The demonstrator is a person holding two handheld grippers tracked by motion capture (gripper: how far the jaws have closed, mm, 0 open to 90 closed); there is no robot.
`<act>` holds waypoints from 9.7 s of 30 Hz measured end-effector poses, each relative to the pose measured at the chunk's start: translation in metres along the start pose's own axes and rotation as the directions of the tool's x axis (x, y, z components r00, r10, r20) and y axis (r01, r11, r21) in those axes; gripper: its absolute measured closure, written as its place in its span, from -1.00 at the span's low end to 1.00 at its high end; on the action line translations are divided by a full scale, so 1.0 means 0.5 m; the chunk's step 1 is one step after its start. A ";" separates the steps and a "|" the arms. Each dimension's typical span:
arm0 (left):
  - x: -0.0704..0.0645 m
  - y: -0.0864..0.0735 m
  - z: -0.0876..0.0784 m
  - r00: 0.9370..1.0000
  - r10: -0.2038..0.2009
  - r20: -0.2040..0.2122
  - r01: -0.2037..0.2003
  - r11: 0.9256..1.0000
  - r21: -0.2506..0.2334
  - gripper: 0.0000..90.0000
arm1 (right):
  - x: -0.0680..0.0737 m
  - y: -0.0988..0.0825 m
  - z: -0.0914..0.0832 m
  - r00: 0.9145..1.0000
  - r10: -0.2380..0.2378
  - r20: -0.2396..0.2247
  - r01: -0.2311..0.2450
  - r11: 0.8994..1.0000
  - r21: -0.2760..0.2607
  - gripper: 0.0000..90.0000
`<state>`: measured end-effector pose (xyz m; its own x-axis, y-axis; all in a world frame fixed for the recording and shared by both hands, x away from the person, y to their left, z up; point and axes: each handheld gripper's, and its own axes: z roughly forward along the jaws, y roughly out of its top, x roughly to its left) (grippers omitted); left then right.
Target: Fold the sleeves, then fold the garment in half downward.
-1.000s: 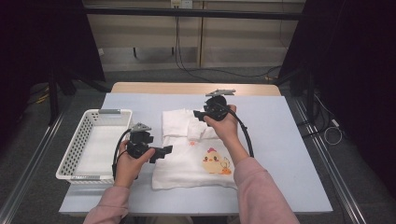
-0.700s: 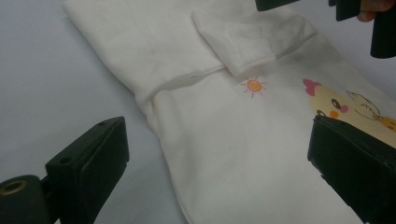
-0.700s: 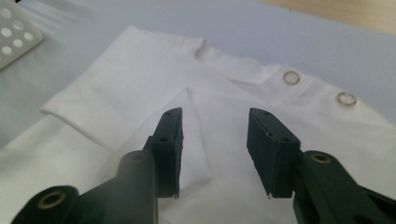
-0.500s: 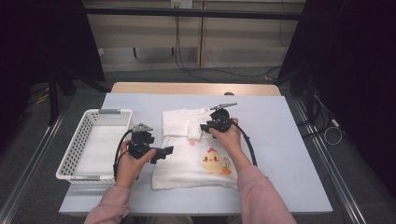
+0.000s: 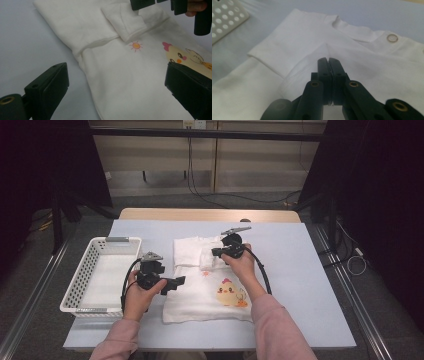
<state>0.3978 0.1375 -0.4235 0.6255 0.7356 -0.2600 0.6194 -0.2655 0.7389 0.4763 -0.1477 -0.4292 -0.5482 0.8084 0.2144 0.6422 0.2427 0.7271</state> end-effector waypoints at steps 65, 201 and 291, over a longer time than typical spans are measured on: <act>0.038 0.121 0.081 0.993 -0.064 -0.097 0.061 0.998 -0.030 -0.87 | -0.155 -0.036 -0.128 0.977 0.128 0.171 -0.106 0.985 -0.136 -0.69; 0.093 0.258 0.122 0.989 0.010 -0.150 -0.034 0.987 -0.159 0.92 | -0.182 0.023 -0.131 0.980 0.065 0.186 -0.020 0.971 -0.238 0.89; 0.043 0.178 0.071 0.993 0.053 -0.107 -0.067 0.988 -0.137 0.91 | -0.117 -0.068 -0.189 0.991 0.050 0.125 -0.017 0.968 -0.252 0.88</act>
<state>0.4833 0.1077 -0.3852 0.6032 0.7828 -0.1527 0.5048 -0.2265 0.8330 0.4360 -0.2539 -0.4048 -0.4444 0.8800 0.1676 0.4957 0.0857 0.8642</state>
